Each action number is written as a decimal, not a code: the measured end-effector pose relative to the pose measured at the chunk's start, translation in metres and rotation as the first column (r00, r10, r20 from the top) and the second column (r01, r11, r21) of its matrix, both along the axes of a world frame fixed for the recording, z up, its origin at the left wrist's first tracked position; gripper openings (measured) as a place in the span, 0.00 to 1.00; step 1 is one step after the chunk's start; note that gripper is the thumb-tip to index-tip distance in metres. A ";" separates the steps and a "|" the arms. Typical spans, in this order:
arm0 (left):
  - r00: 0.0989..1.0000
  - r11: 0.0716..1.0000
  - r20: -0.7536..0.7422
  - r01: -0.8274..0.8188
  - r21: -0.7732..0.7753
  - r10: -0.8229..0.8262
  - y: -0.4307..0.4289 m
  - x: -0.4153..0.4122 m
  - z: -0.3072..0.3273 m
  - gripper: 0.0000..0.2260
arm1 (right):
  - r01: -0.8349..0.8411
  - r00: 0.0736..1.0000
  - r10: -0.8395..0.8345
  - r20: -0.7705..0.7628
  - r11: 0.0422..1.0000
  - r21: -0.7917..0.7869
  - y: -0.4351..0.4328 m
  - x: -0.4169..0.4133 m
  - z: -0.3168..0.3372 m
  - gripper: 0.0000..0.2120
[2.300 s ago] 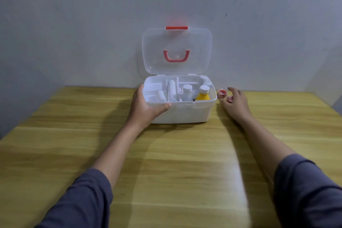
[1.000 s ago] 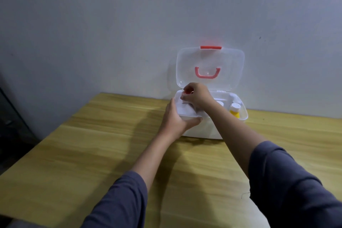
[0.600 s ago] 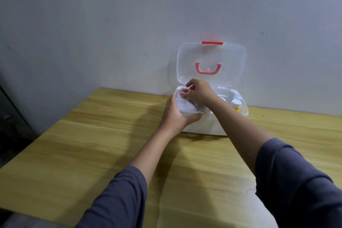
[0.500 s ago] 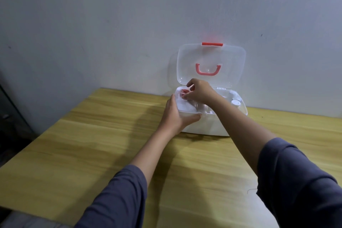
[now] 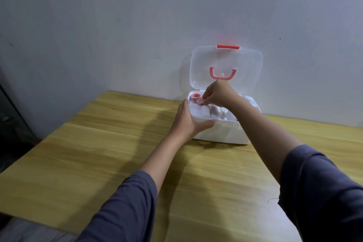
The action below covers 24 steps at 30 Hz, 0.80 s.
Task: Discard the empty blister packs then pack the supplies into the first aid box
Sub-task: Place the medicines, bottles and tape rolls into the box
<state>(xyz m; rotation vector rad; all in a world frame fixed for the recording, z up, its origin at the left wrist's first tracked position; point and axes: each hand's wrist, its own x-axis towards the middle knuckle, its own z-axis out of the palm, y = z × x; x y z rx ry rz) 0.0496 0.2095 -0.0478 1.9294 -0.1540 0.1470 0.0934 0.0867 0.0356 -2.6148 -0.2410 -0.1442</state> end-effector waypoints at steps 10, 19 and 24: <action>1.000 1.000 0.011 -0.003 0.012 0.003 0.001 0.002 -0.002 0.47 | 0.012 1.000 -0.012 -0.011 0.999 -0.041 -0.006 0.002 0.004 0.12; 0.998 1.000 0.057 -0.009 -0.016 0.010 0.001 0.007 -0.010 0.42 | 0.145 0.805 -0.384 0.453 0.867 0.477 -0.049 0.008 0.055 0.12; 0.998 0.999 0.063 0.001 -0.043 0.001 0.002 0.008 -0.013 0.45 | 0.257 0.761 -0.545 0.352 0.751 0.608 -0.070 0.030 0.058 0.14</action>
